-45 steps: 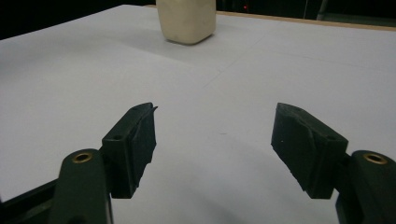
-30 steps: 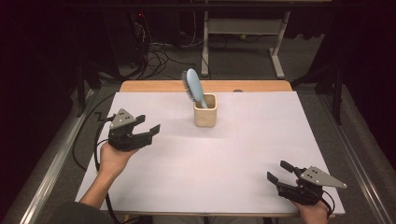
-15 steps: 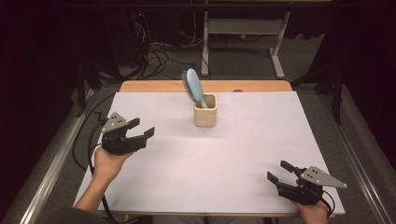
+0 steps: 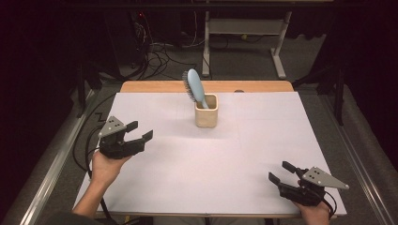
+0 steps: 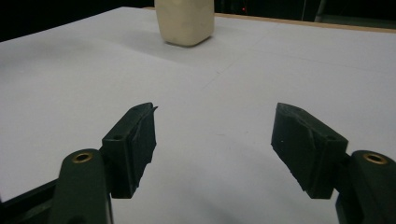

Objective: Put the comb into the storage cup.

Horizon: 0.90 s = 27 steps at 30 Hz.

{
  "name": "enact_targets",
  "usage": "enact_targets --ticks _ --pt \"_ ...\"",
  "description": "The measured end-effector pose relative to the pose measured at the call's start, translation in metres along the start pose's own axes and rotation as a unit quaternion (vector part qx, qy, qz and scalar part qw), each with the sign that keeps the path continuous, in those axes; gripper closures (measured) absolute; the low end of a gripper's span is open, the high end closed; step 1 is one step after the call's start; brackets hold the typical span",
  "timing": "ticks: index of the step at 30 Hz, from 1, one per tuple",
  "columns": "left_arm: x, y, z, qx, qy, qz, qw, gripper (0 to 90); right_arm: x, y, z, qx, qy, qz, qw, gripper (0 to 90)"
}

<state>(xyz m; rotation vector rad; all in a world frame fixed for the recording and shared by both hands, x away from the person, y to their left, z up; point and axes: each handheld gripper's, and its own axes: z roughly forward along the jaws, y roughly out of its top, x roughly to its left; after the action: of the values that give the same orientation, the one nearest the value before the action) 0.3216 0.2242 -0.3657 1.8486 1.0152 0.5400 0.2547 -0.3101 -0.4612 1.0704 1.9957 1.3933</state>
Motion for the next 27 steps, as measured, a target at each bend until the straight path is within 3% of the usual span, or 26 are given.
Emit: enact_targets --ticks 14,27 --pt "-0.002 -0.010 -0.005 -0.003 -0.001 0.004 1.0000 33.3 0.000 0.000 0.000 0.000 0.000 0.000 1.0000 31.5" --pt "0.001 -0.021 -0.012 -0.007 0.002 -0.005 1.0000 33.2 0.000 0.000 0.000 0.001 0.000 0.000 1.0000 31.5"
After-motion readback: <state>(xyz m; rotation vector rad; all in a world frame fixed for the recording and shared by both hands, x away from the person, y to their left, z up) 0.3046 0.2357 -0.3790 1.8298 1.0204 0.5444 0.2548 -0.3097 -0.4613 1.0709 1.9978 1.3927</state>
